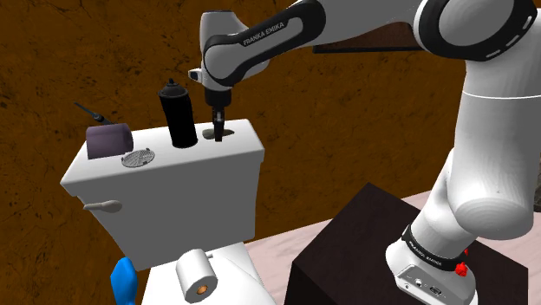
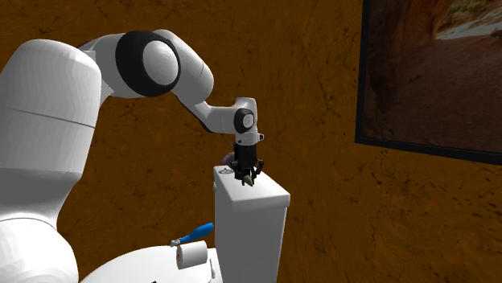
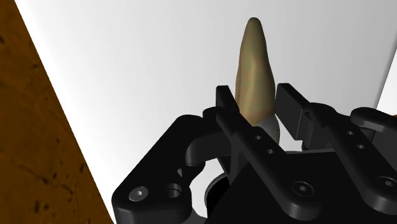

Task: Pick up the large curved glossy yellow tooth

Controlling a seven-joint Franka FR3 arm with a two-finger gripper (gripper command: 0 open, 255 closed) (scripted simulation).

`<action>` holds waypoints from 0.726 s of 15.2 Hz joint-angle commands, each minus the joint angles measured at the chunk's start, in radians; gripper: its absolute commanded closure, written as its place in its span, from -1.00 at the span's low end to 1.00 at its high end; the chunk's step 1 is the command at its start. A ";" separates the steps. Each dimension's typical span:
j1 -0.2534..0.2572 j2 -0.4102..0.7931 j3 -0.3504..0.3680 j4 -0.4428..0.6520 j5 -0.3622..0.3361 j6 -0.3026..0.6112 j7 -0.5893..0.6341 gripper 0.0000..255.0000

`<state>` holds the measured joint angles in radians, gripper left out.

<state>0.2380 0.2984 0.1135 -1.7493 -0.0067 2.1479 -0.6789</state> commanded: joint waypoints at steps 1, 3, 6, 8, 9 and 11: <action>-0.001 0.004 -0.001 0.011 0.000 -0.015 -0.001 1.00; -0.001 -0.004 -0.001 0.027 0.001 -0.039 -0.001 1.00; -0.002 -0.015 0.000 0.053 0.002 -0.076 -0.001 1.00; -0.002 -0.021 0.000 0.071 0.003 -0.100 -0.001 1.00; -0.002 -0.024 0.000 0.081 0.003 -0.113 -0.001 1.00; -0.002 -0.029 0.000 0.100 0.003 -0.138 -0.001 1.00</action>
<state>0.2360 0.2716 0.1137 -1.6599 -0.0035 2.0240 -0.6805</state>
